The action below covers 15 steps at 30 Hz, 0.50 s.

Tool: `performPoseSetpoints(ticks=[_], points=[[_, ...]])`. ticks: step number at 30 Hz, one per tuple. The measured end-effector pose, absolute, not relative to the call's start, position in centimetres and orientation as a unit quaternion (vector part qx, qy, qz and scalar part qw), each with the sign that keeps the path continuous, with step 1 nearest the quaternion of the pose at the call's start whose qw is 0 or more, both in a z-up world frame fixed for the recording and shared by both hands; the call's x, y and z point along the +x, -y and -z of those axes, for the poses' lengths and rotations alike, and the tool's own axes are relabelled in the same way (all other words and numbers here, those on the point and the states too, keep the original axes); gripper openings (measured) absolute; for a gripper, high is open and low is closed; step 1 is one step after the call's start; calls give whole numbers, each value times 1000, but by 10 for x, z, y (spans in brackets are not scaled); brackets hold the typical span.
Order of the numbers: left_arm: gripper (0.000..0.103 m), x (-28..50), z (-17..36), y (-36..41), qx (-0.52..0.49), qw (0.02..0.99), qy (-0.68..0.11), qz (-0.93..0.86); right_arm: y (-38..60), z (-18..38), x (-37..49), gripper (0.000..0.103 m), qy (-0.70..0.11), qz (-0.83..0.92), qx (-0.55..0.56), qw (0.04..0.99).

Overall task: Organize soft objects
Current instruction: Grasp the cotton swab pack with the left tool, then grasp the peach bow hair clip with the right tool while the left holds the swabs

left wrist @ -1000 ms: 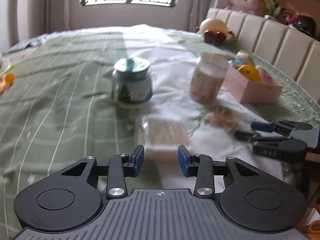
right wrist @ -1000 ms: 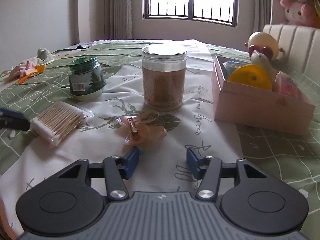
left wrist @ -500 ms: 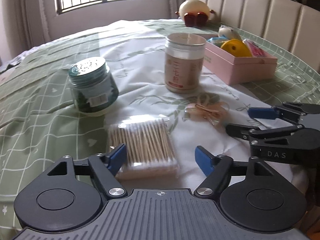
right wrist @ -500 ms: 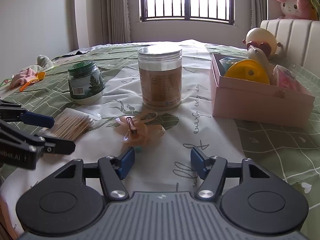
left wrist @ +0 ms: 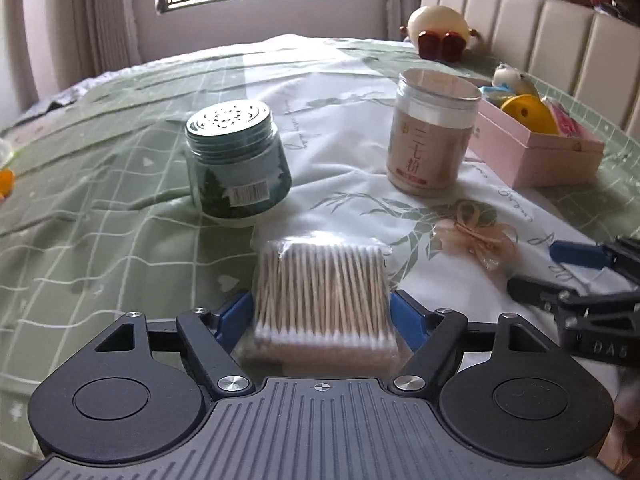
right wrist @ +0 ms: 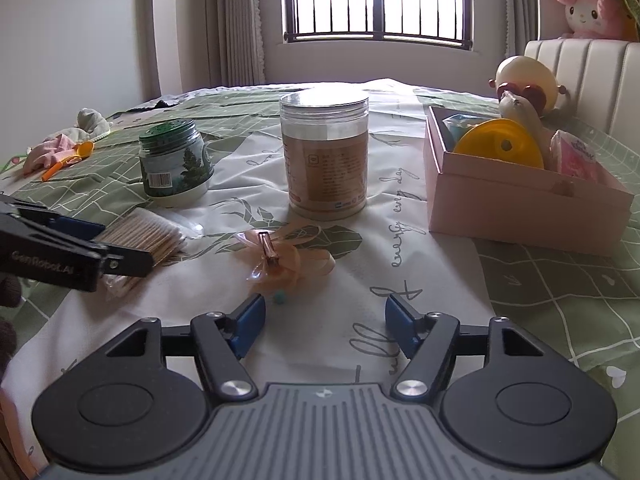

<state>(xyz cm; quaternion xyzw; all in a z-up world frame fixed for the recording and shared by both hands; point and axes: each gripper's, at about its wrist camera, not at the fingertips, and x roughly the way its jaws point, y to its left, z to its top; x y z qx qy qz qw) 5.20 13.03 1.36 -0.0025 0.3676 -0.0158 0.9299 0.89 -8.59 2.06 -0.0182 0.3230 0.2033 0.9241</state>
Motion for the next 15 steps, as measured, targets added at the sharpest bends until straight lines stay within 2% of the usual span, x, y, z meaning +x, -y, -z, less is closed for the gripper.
performPoseSetpoints(ticks=[7,12,15], points=[[81,71,-11,-126,-17,930,-368,14,84,-20,11,73,-329,-210,-22,920],[79,73,-9,-126,-18,931,-364,16,84,-20,20,87,-353,-240,-22,904],[76,68,-10,-131,-26,932,-362,25,86,-20,23,92,-366,-250,-11,896]])
